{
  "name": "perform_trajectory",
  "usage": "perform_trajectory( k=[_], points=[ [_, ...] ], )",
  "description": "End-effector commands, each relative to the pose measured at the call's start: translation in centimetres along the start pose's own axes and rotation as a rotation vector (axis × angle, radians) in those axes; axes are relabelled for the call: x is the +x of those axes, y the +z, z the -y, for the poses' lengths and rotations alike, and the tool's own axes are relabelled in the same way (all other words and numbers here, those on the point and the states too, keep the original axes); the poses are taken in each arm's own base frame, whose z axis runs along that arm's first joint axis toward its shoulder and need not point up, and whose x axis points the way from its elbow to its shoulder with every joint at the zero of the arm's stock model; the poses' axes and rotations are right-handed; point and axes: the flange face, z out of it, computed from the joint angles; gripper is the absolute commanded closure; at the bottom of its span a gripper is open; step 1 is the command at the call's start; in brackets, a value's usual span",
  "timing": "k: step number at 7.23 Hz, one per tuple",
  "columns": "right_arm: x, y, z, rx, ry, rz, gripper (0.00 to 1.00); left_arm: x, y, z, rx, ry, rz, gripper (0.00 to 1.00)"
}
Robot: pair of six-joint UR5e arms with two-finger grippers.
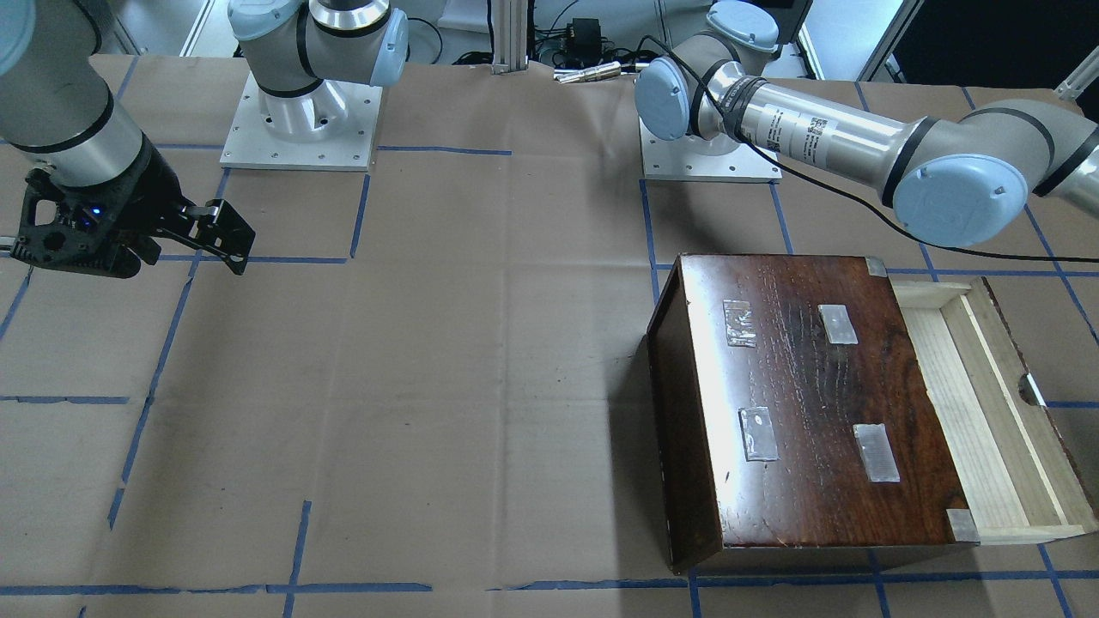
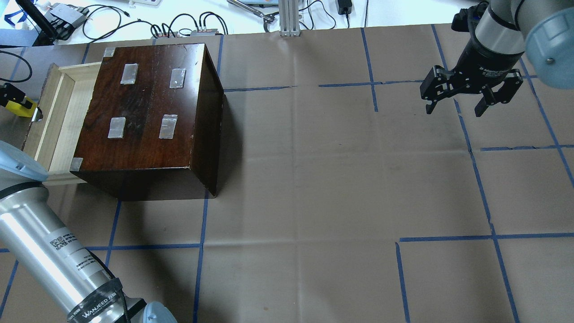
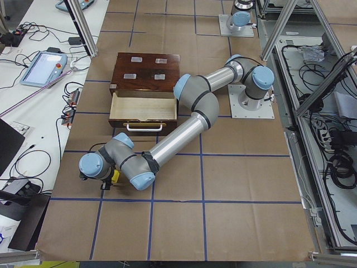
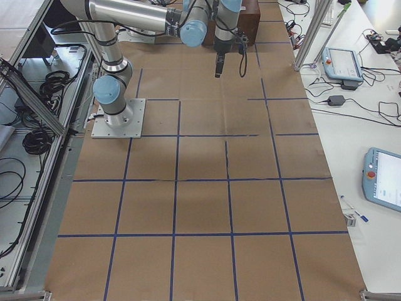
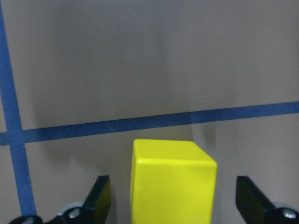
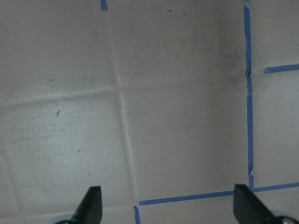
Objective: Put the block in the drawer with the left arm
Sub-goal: 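Lower the left gripper and grasp the yellow cube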
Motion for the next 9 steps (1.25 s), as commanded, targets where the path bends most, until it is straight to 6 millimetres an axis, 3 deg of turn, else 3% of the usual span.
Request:
perform_trajectory(
  k=[1, 2, 4, 7, 9],
  points=[
    [0.0, 0.0, 0.0, 0.000, 0.000, 0.000, 0.00, -0.1, -0.3, 0.0, 0.000, 0.000, 0.008, 0.72],
    [0.0, -0.1, 0.0, 0.001, 0.000, 0.000, 0.00, 0.0, -1.9, -0.2, -0.011, 0.004, 0.038, 0.76],
    [0.0, -0.1, 0.0, 0.001, 0.000, 0.000, 0.00, 1.4, -8.4, -1.2, 0.002, 0.024, 0.056, 0.76],
    [0.0, 0.0, 0.0, 0.000, 0.000, 0.000, 0.00, 5.6, -16.9, -3.4, -0.048, 0.012, 0.003, 0.81],
    [0.0, 0.0, 0.0, 0.000, 0.000, 0.000, 0.00, 7.6, -20.1, -4.3, -0.062, 0.006, -0.013, 0.83]
  ],
)
